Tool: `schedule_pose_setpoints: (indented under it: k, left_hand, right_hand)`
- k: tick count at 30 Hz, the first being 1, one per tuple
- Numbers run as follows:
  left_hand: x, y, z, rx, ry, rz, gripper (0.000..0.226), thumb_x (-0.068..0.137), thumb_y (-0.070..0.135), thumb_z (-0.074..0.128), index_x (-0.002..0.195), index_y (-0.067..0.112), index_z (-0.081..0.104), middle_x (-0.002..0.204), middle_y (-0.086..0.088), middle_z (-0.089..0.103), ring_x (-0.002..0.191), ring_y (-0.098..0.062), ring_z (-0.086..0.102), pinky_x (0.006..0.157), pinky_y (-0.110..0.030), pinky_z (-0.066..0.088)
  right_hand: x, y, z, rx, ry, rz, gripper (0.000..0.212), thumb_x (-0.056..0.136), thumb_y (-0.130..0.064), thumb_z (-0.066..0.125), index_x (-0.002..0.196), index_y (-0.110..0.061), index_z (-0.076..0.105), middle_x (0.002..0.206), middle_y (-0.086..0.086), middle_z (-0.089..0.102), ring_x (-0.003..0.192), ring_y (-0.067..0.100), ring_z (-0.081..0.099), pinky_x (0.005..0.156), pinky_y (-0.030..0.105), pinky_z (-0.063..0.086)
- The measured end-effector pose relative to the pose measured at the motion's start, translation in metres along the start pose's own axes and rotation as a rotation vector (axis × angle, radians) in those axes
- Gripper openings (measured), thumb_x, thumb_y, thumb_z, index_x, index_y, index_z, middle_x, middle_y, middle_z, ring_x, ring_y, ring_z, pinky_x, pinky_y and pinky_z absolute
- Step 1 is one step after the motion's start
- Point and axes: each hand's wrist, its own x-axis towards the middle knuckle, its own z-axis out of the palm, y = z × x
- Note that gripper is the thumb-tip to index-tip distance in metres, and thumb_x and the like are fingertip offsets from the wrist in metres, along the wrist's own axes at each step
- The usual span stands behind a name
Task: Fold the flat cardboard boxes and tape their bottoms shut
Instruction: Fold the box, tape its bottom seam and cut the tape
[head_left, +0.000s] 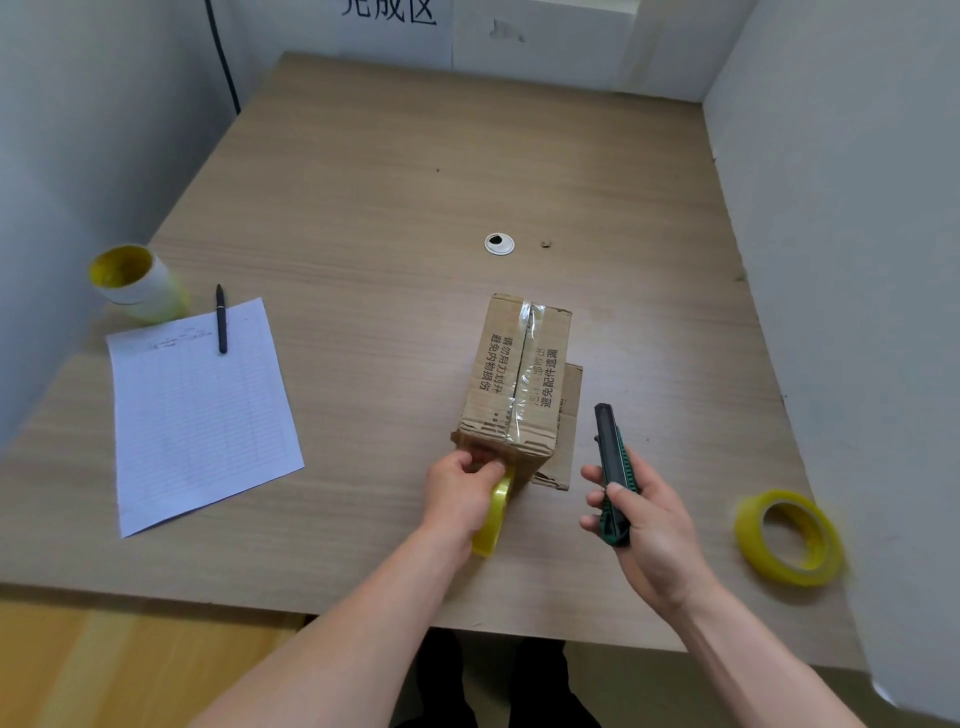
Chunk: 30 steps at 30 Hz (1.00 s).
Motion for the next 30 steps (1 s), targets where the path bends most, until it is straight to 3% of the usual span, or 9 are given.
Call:
schedule_pose_setpoints:
  k: [6, 10, 13, 15, 18, 21, 23, 30]
  left_hand:
    - [-0.003, 0.003, 0.000, 0.029, 0.001, 0.019, 0.011, 0.086, 0.009, 0.073, 0.078, 0.015, 0.069, 0.086, -0.012, 0.073, 0.077, -0.024, 0.064, 0.083, -0.046, 0.056]
    - [-0.006, 0.002, -0.001, 0.016, 0.003, 0.005, 0.008, 0.085, 0.010, 0.073, 0.078, 0.012, 0.070, 0.085, -0.016, 0.073, 0.075, -0.027, 0.064, 0.082, -0.054, 0.055]
    - [-0.006, 0.000, -0.001, 0.004, 0.005, 0.002, 0.008, 0.082, 0.015, 0.075, 0.077, 0.011, 0.071, 0.086, -0.018, 0.073, 0.075, -0.029, 0.065, 0.081, -0.060, 0.055]
    - [-0.006, -0.003, -0.001, -0.005, 0.004, -0.002, 0.010, 0.075, 0.022, 0.076, 0.075, 0.013, 0.072, 0.084, -0.018, 0.073, 0.074, -0.030, 0.065, 0.080, -0.062, 0.055]
    - [-0.009, -0.004, 0.000, -0.003, 0.007, -0.004, 0.013, 0.070, 0.028, 0.075, 0.075, 0.016, 0.074, 0.082, -0.014, 0.074, 0.076, -0.032, 0.067, 0.080, -0.061, 0.056]
    - [-0.014, 0.000, 0.000, 0.031, 0.034, 0.013, 0.008, 0.082, 0.018, 0.075, 0.076, 0.013, 0.072, 0.084, -0.011, 0.075, 0.085, -0.034, 0.070, 0.084, -0.052, 0.057]
    - [-0.015, -0.001, 0.000, 0.041, 0.061, 0.028, 0.008, 0.086, 0.015, 0.073, 0.079, 0.010, 0.072, 0.086, -0.013, 0.074, 0.082, -0.029, 0.068, 0.083, -0.048, 0.055]
    - [-0.016, 0.001, 0.000, 0.070, 0.104, 0.010, 0.018, 0.083, 0.017, 0.075, 0.068, 0.012, 0.067, 0.072, -0.007, 0.071, 0.068, -0.022, 0.060, 0.075, -0.045, 0.056]
  right_hand:
    - [0.002, 0.005, -0.002, -0.091, 0.047, -0.122, 0.042, 0.103, -0.001, 0.043, 0.140, -0.019, 0.050, 0.100, 0.012, 0.065, 0.066, 0.013, 0.051, 0.050, 0.026, 0.045]
    - [-0.009, 0.007, -0.009, -0.198, 0.054, -0.275, 0.040, 0.098, 0.003, 0.049, 0.123, -0.026, 0.059, 0.093, 0.009, 0.069, 0.061, 0.014, 0.050, 0.047, 0.026, 0.044]
    - [-0.015, 0.011, -0.021, -0.475, 0.026, -0.528, 0.031, 0.085, -0.014, 0.059, 0.107, -0.035, 0.068, 0.088, 0.005, 0.070, 0.065, 0.012, 0.057, 0.058, 0.024, 0.049]
    - [-0.016, 0.012, -0.026, -0.702, 0.004, -0.660, 0.027, 0.083, -0.024, 0.061, 0.104, -0.038, 0.069, 0.092, -0.009, 0.072, 0.079, 0.008, 0.066, 0.073, 0.019, 0.051]
    - [-0.015, 0.014, -0.031, -0.997, -0.023, -0.811, 0.031, 0.080, -0.015, 0.065, 0.108, -0.023, 0.073, 0.101, -0.021, 0.070, 0.092, 0.001, 0.066, 0.082, 0.012, 0.049]
    - [-0.011, 0.017, -0.034, -1.177, -0.072, -0.862, 0.035, 0.078, -0.013, 0.066, 0.112, -0.019, 0.072, 0.101, -0.013, 0.071, 0.087, 0.007, 0.067, 0.077, 0.019, 0.052]
    - [-0.008, 0.019, -0.033, -1.234, -0.085, -0.871, 0.035, 0.079, -0.017, 0.065, 0.113, -0.021, 0.071, 0.097, -0.010, 0.071, 0.081, 0.011, 0.067, 0.069, 0.028, 0.054]
    - [-0.003, 0.021, -0.024, -1.275, -0.100, -0.889, 0.035, 0.081, -0.021, 0.064, 0.116, -0.023, 0.071, 0.099, -0.008, 0.072, 0.082, 0.014, 0.067, 0.067, 0.030, 0.056]
